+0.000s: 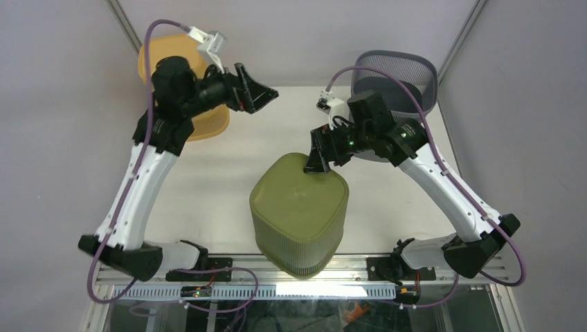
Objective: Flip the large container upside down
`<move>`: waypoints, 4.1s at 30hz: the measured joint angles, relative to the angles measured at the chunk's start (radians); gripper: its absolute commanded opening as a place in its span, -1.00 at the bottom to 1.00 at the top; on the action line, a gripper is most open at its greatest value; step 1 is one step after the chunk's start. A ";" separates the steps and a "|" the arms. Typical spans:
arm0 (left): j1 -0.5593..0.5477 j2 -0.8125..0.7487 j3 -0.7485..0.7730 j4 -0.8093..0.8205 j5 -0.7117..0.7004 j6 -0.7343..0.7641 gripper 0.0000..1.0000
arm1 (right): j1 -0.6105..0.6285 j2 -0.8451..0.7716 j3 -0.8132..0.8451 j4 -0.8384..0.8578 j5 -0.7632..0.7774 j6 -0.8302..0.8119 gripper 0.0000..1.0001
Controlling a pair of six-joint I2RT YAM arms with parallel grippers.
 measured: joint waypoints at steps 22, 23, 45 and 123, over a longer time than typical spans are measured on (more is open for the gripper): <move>0.000 -0.177 -0.104 -0.138 -0.024 0.036 0.98 | 0.016 0.178 0.047 0.386 0.433 0.195 0.26; 0.000 -0.177 -0.098 -0.140 -0.024 0.037 0.97 | 0.014 0.198 0.061 0.402 0.445 0.189 0.26; 0.000 -0.166 -0.117 -0.142 0.110 0.037 0.98 | 0.011 0.028 -0.056 0.450 0.341 0.205 0.46; -0.026 -0.098 -0.330 -0.257 0.069 0.054 0.98 | -0.102 -0.588 -0.209 0.219 0.011 0.076 0.96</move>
